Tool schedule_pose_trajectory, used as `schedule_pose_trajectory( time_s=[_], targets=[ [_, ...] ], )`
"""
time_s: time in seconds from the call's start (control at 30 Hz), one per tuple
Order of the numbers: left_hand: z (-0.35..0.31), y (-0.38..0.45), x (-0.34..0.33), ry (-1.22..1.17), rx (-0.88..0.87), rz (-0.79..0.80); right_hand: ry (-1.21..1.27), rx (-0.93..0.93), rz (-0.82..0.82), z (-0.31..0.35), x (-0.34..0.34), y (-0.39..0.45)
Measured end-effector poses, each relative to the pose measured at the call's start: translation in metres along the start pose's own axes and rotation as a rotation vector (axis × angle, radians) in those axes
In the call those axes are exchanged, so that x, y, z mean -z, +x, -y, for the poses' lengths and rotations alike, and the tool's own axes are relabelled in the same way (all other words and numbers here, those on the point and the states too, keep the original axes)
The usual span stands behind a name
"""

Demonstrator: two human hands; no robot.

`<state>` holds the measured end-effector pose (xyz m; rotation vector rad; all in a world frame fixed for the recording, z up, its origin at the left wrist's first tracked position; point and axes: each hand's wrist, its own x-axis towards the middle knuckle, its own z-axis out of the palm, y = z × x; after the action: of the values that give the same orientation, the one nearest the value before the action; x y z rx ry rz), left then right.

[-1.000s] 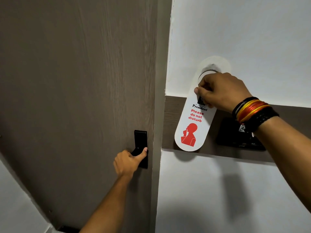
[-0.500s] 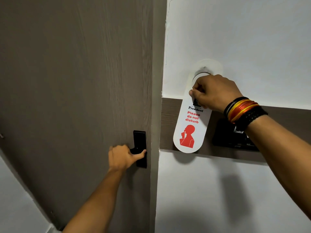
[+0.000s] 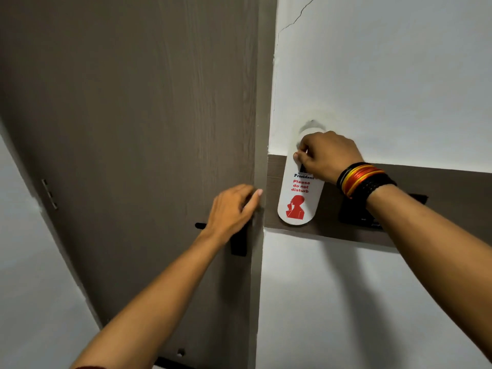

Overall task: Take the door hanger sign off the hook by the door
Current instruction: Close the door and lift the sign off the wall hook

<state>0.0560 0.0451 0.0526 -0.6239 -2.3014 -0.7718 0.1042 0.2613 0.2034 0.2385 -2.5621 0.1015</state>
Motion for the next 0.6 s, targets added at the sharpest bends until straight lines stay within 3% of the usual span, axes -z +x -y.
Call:
schedule_pose_trajectory(
  time_s=[0.07,0.2,0.37,0.53,0.6],
  targets=[
    [-0.026,0.004,0.003,-0.217,0.002,0.056,0.021,0.032,0.0,0.012,0.0,-0.004],
    [-0.049,0.006,-0.002,-0.692,0.194,0.109,0.094,0.046,-0.046,0.019,0.001,-0.016],
    [-0.068,-0.001,-0.011,-0.887,0.322,0.151,0.736,-0.25,-0.342,-0.032,-0.01,-0.077],
    [-0.113,-0.011,-0.056,-0.904,0.316,0.238,0.969,-0.502,-0.111,-0.094,-0.039,-0.157],
    [-0.148,-0.021,-0.083,-0.912,0.299,0.291,0.972,-0.543,-0.089,-0.122,-0.039,-0.186]
  ],
)
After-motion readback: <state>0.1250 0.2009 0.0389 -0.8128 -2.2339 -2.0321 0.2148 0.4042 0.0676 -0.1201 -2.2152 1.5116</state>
